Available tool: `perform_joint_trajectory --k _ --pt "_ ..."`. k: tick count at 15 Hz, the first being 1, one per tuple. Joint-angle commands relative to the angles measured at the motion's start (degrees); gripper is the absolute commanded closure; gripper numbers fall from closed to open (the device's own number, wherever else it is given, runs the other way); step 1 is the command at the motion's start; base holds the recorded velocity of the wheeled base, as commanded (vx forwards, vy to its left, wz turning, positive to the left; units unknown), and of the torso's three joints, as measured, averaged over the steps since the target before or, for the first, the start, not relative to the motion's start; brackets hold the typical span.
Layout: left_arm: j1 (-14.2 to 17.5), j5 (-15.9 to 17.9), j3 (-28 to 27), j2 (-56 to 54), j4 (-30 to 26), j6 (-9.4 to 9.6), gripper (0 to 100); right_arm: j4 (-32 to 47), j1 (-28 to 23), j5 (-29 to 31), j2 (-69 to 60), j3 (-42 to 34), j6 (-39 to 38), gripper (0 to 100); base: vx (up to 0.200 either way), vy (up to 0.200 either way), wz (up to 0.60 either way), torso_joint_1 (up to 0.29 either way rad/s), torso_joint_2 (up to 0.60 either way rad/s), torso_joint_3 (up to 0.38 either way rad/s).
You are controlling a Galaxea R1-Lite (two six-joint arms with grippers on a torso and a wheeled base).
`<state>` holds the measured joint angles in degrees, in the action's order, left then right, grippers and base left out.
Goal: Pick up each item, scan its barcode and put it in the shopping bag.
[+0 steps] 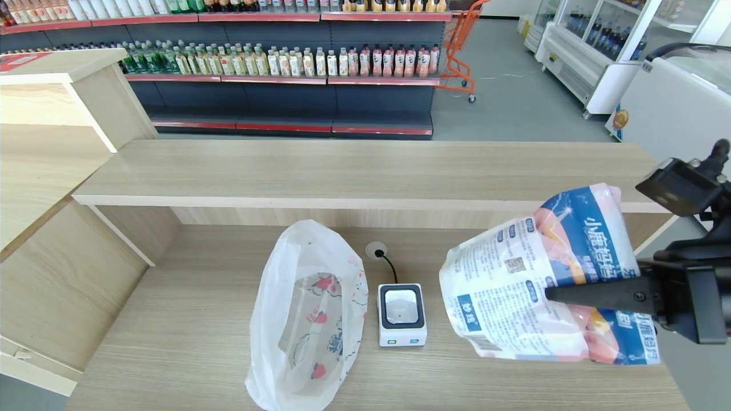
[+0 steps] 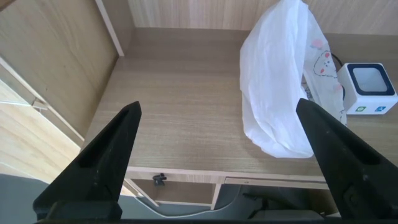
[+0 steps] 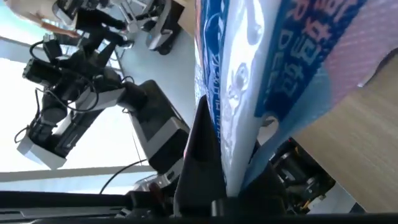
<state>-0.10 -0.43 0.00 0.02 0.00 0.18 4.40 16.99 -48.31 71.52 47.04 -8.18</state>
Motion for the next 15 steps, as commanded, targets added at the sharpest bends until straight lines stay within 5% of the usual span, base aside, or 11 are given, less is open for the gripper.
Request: perform_joint_trajectory --k 1,6,11,15 --pt "0.0 0.0 0.0 0.1 0.0 -0.01 0 0.0 3.0 -0.3 -2.1 -1.3 -0.1 100 0.0 0.0 0.0 0.0 0.0 0.0" --pt "0.0 0.0 0.0 0.1 0.0 -0.01 0 2.6 8.7 -0.1 -1.8 -0.5 -0.6 100 0.0 0.0 0.0 0.0 0.0 0.0" --pt "0.0 0.0 0.0 0.1 0.0 -0.01 0 4.2 8.9 0.0 -0.1 1.6 -1.4 100 0.0 0.0 0.0 0.0 0.0 0.0" --pt "0.0 0.0 0.0 0.1 0.0 -0.01 0 3.4 9.2 0.0 1.3 3.0 -10.3 100 0.0 0.0 0.0 0.0 0.0 0.0"
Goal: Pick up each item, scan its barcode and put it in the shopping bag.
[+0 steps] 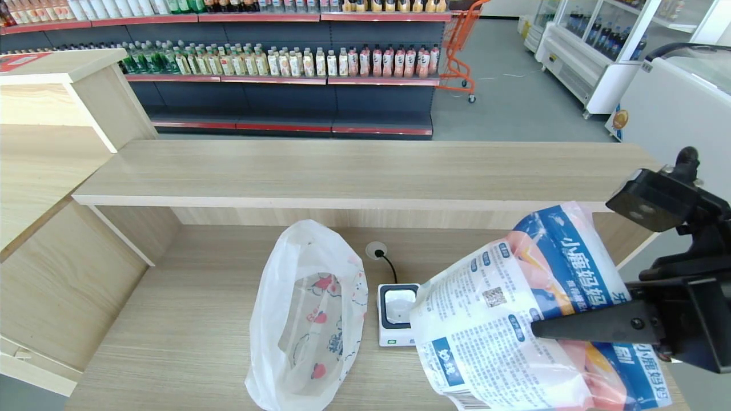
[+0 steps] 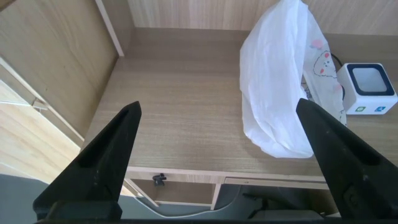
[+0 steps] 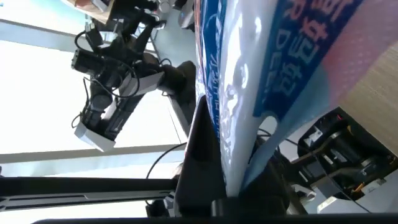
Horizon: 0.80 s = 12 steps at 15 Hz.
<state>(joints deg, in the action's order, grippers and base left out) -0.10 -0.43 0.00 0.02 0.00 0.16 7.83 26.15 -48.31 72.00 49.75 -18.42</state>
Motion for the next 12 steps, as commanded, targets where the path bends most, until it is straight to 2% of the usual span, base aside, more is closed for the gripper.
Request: perform_joint_trajectory --k 1,12 --pt "0.0 0.0 0.0 0.1 0.0 0.02 0 0.1 0.0 0.0 1.0 0.3 -0.3 100 0.0 0.0 0.0 0.0 0.0 0.0" --pt "0.0 0.0 0.0 0.1 0.0 0.02 0 0.2 -0.6 0.2 1.5 -0.3 -0.4 100 0.0 0.0 0.0 0.0 0.0 0.0"
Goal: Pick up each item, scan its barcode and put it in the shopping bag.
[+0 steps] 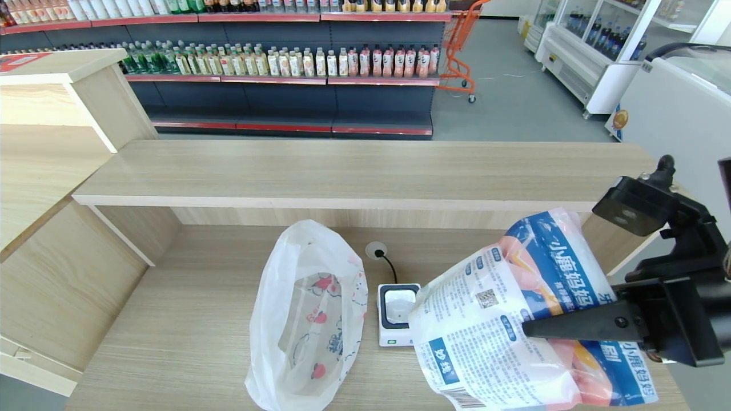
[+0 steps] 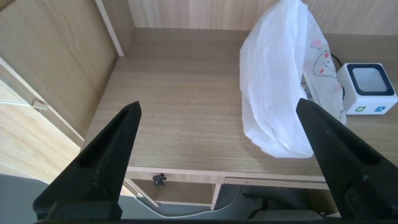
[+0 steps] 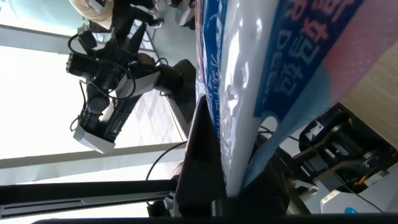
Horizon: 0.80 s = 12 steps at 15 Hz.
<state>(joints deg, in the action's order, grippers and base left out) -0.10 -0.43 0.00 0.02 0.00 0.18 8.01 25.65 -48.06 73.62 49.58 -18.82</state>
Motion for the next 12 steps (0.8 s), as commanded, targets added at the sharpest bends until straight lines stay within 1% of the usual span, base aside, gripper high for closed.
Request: perform_joint_trajectory --k 1,4,6,7,8,10,12 --pt "0.0 0.0 0.0 0.1 0.0 -0.01 0 0.0 -0.3 0.0 -0.2 -0.1 0.1 100 0.0 0.0 0.0 0.0 0.0 0.0" --pt "0.0 0.0 0.0 0.1 0.0 -0.01 0 -0.3 -1.3 0.2 -0.5 -0.1 0.5 100 0.0 0.0 0.0 0.0 0.0 0.0" --pt "0.0 0.0 0.0 0.1 0.0 -0.01 0 -2.1 -1.6 1.5 -0.1 -0.2 3.7 100 0.0 0.0 0.0 0.0 0.0 0.0" --pt "0.0 0.0 0.0 0.1 0.0 -0.01 0 -4.9 -1.7 7.2 2.0 -1.0 13.4 100 0.0 0.0 0.0 0.0 0.0 0.0" --pt "0.0 0.0 0.0 0.1 0.0 -0.01 0 -6.2 -2.6 8.0 4.0 -1.3 21.9 100 0.0 0.0 0.0 0.0 0.0 0.0" --pt "0.0 0.0 0.0 0.1 0.0 -0.01 0 -7.1 -4.5 7.5 7.7 -2.4 38.1 100 0.0 0.0 0.0 0.0 0.0 0.0" --pt "0.0 0.0 0.0 0.1 0.0 -0.01 0 -8.3 -7.5 5.3 12.3 -4.8 54.2 100 0.0 0.0 0.0 0.0 0.0 0.0"
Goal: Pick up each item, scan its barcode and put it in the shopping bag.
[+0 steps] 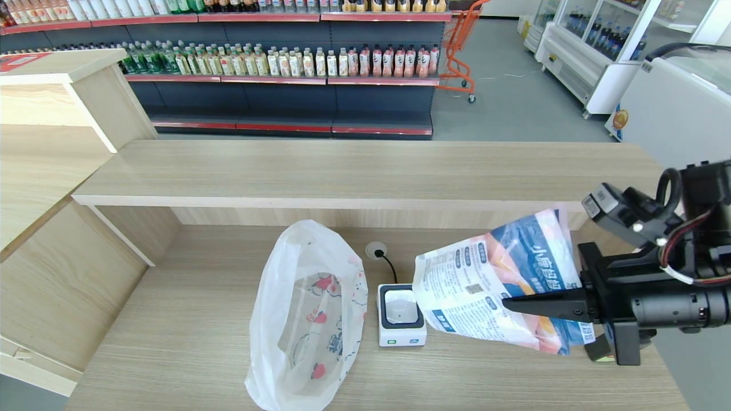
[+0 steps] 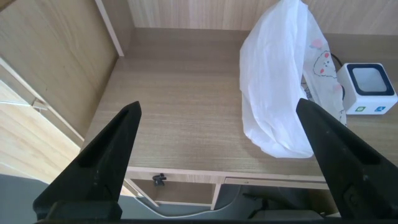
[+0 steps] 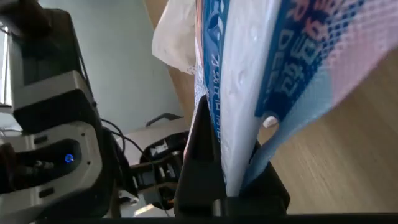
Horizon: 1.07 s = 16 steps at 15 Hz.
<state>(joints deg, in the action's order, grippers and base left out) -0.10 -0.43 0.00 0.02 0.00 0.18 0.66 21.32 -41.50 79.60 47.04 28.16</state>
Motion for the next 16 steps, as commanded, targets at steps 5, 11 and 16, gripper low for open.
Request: perform_joint_trajectory --k 5,11,16 --pt "0.0 0.0 0.0 0.1 0.0 -0.01 0 -10.9 -10.7 -3.6 19.8 -3.1 24.0 100 0.0 0.0 0.0 0.0 0.0 0.0" --pt "0.0 0.0 0.0 0.1 0.0 -0.01 0 -27.9 -9.8 -7.5 32.2 -2.2 24.1 100 0.0 0.0 0.0 0.0 0.0 0.0" --pt "0.0 0.0 0.0 0.1 0.0 -0.01 0 -39.5 -6.8 -8.9 39.0 -1.3 24.0 100 0.0 0.0 0.0 0.0 0.0 0.0"
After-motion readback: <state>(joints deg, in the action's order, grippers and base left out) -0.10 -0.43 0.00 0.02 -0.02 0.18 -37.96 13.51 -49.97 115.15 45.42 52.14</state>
